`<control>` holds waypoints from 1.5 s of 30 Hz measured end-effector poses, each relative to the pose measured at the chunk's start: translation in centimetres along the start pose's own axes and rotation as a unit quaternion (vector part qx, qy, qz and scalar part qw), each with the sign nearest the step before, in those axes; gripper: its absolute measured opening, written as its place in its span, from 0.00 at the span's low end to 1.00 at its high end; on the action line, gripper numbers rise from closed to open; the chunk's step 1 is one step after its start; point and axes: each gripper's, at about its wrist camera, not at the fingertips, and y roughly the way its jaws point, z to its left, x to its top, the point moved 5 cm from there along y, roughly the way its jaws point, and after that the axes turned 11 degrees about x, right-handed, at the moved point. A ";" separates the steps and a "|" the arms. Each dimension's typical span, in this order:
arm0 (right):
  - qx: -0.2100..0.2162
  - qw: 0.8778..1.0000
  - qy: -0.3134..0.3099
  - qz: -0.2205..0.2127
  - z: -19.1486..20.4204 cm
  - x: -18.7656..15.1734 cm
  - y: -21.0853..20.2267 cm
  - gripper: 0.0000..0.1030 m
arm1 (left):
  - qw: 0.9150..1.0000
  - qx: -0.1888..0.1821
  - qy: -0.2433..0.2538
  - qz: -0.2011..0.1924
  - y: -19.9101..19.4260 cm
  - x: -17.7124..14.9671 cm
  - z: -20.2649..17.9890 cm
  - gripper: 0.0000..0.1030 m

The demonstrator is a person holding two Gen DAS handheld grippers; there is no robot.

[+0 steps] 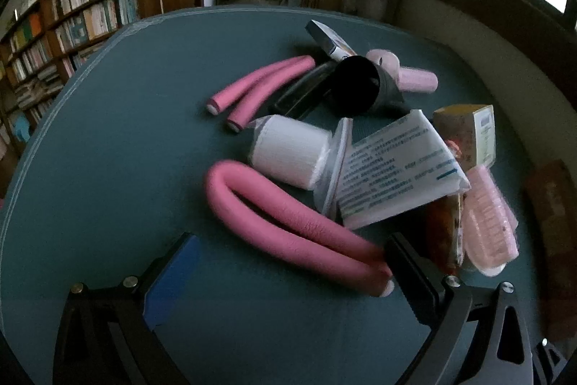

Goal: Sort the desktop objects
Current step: 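Grasp the pink foam curler with the left tool while the right tool holds the white tube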

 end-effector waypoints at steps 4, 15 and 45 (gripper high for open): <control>0.004 1.000 0.003 -0.003 -0.1 0.0 0.0 0.71 | 1.000 -0.004 -0.004 0.013 -0.1 -0.2 1.3 1.00; 0.014 1.000 0.009 -0.007 -0.7 0.0 0.3 0.71 | 0.998 0.054 0.006 0.017 -1.8 -1.3 8.5 1.00; 0.024 1.000 0.014 -0.012 -1.2 -0.1 0.6 0.71 | 1.000 0.018 -0.019 -0.014 -0.3 0.4 7.2 0.35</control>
